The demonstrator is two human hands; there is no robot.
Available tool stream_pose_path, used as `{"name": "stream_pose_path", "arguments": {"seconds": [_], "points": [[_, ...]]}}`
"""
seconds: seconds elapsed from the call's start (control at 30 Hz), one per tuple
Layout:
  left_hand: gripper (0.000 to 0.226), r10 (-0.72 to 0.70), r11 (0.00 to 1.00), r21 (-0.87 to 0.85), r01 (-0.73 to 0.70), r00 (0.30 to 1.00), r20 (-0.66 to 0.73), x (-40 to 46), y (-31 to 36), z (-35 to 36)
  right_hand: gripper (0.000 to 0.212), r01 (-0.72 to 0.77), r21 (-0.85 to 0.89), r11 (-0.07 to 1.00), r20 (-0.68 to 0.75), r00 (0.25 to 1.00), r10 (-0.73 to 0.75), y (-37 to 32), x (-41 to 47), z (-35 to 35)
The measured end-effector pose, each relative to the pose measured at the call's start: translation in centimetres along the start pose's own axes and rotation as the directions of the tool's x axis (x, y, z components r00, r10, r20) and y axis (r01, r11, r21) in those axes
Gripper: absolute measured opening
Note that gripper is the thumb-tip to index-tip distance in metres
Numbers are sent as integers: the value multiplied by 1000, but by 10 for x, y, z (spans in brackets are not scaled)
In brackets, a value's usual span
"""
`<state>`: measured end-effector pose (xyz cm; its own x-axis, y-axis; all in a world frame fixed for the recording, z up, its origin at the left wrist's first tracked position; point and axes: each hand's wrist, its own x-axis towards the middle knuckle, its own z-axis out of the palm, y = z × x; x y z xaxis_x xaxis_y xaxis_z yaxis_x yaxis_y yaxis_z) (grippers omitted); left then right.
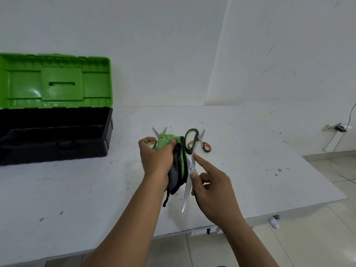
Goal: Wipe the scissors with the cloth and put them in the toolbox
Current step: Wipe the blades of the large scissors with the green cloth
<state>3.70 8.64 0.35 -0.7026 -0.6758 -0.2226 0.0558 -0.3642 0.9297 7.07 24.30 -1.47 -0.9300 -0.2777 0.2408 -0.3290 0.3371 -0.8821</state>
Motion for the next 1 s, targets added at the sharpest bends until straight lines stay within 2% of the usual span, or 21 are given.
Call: {"name": "stream_pose_path", "arguments": {"seconds": [0.17, 0.27, 0.37, 0.47, 0.57, 0.7, 0.8, 0.9, 1.0], "points": [[46, 8, 1000, 7, -8, 999, -43, 16, 8, -10, 47, -8, 16, 1000, -6, 1000, 9, 7, -11, -4], [51, 28, 999, 41, -25, 998, -61, 22, 10, -19, 46, -69, 27, 997, -68, 995, 71, 10, -10, -2], [53, -42, 988, 151, 33, 998, 56, 12, -2, -24, 46, -178, 86, 980, -131, 973, 188, 12, 3, 7], [46, -106, 965, 258, 52, 974, 199, 0, -14, -28, 18, -221, 148, 964, -236, 938, 252, 11, 15, 17], [48, -145, 943, 332, 28, 931, 334, -10, -18, -31, 22, -246, 169, 954, -309, 906, 288, 9, 21, 27], [58, -122, 886, 456, -81, 909, 398, -12, -16, -31, 23, -295, 322, 900, -223, 900, 375, 12, 23, 34], [66, -107, 871, 479, -112, 908, 406, -11, -16, -29, 25, -289, 443, 849, -153, 908, 390, 10, 19, 33], [63, -57, 884, 451, -121, 930, 362, -14, -18, -25, 27, -272, 480, 834, -129, 919, 373, 6, 16, 33], [55, -47, 891, 432, -139, 918, 394, -19, -18, -23, 28, -253, 429, 867, -183, 916, 358, 6, 18, 33]]}}
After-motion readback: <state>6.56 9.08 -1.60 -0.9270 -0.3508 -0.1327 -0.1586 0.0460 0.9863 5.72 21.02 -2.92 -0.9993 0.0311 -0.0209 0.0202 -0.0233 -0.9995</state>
